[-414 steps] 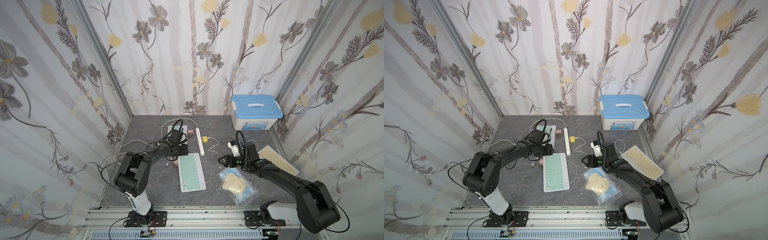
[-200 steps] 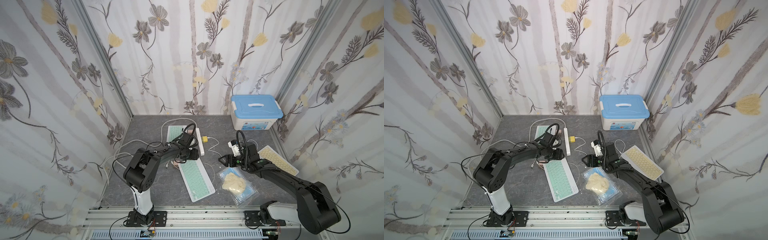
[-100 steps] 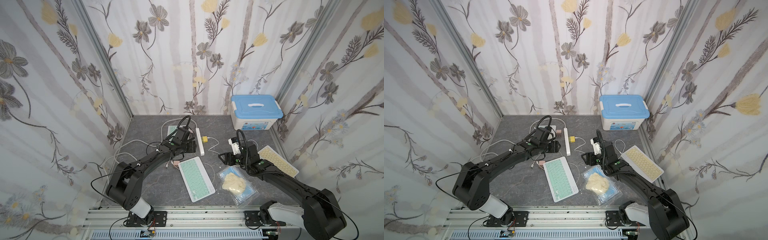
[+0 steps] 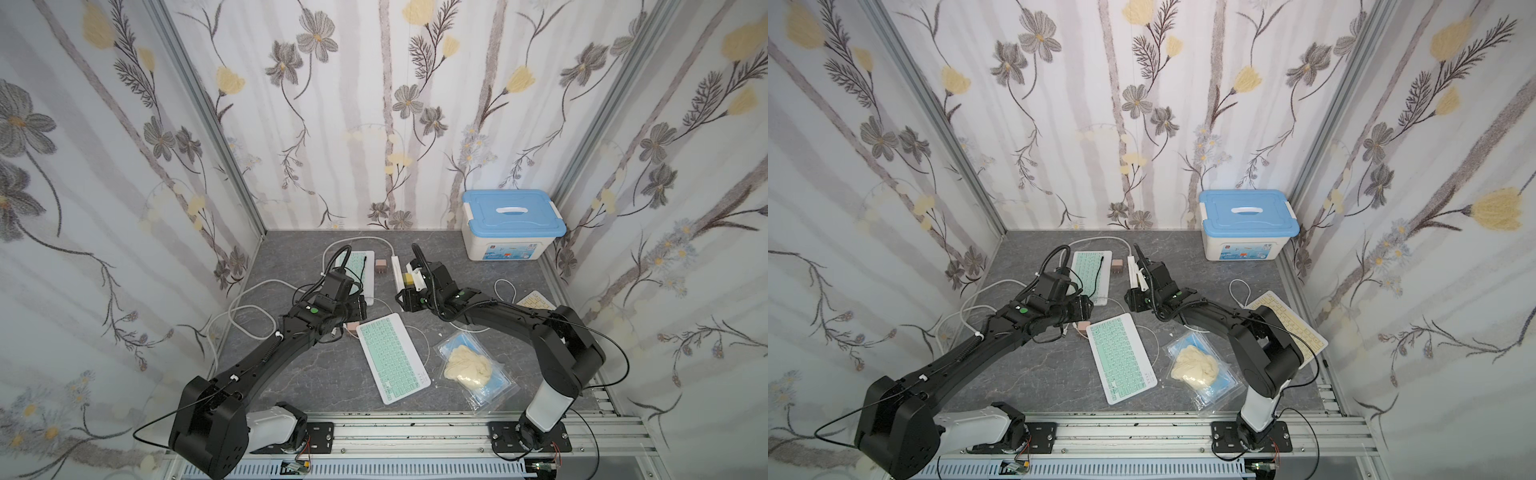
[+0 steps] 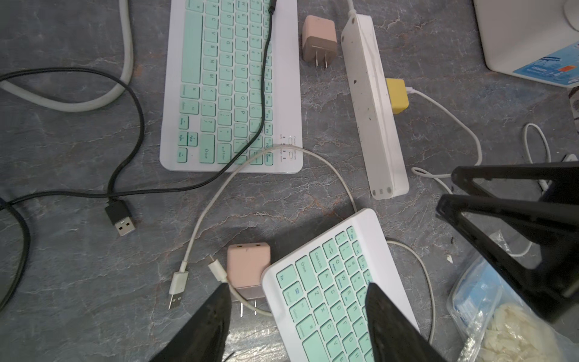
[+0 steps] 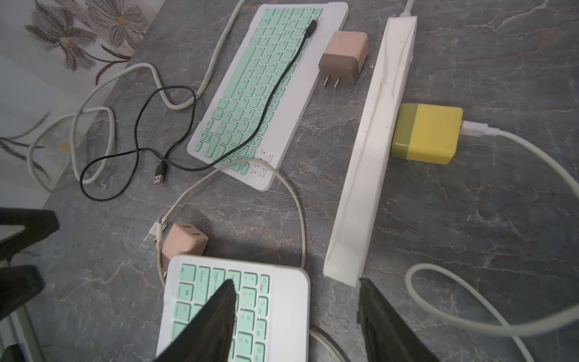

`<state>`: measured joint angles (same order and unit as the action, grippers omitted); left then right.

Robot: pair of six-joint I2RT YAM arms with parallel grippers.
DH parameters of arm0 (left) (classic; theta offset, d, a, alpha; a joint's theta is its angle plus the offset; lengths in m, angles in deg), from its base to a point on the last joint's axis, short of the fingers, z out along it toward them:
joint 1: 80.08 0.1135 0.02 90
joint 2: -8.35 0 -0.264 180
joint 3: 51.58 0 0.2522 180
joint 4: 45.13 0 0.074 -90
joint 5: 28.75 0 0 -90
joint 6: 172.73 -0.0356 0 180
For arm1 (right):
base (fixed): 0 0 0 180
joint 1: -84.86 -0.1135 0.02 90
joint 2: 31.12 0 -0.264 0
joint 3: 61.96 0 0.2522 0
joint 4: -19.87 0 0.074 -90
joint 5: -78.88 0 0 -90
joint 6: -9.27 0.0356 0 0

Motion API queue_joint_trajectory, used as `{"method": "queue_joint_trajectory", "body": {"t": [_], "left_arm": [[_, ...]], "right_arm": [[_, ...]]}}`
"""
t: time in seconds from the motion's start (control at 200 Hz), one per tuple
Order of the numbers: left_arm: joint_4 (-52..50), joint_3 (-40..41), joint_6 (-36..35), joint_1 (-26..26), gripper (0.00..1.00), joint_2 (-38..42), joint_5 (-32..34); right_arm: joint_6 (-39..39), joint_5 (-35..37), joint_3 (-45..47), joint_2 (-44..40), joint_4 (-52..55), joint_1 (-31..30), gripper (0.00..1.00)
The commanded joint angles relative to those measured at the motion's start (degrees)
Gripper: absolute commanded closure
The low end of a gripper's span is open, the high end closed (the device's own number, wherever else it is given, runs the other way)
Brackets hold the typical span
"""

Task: Unplug the wireless keyboard
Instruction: Pick up the socket from the center of the board.

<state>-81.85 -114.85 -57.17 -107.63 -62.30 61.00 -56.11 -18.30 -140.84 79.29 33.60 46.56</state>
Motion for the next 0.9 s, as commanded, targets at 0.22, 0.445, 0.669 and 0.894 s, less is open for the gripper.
{"method": "queue_joint_trajectory", "body": {"t": [0.22,0.445,0.669,0.894], "left_arm": [[0.23,2.63,0.95,1.15,0.3,1.7,-1.72],[1.83,3.8,1.39,1.45,0.3,1.32,-3.12],[3.11,4.5,1.79,1.54,0.3,0.6,-3.83],[3.73,4.93,1.84,1.62,0.3,0.43,-4.3]], "right_arm": [[1.3,8.91,-7.38,10.62,2.05,-0.03,0.38],[0.74,11.13,-7.33,13.47,3.98,-0.02,0.38],[-0.41,12.4,-5.28,12.83,4.91,0.23,0.37],[-1.17,11.48,-1.89,10.73,3.55,1.05,0.38]]}}
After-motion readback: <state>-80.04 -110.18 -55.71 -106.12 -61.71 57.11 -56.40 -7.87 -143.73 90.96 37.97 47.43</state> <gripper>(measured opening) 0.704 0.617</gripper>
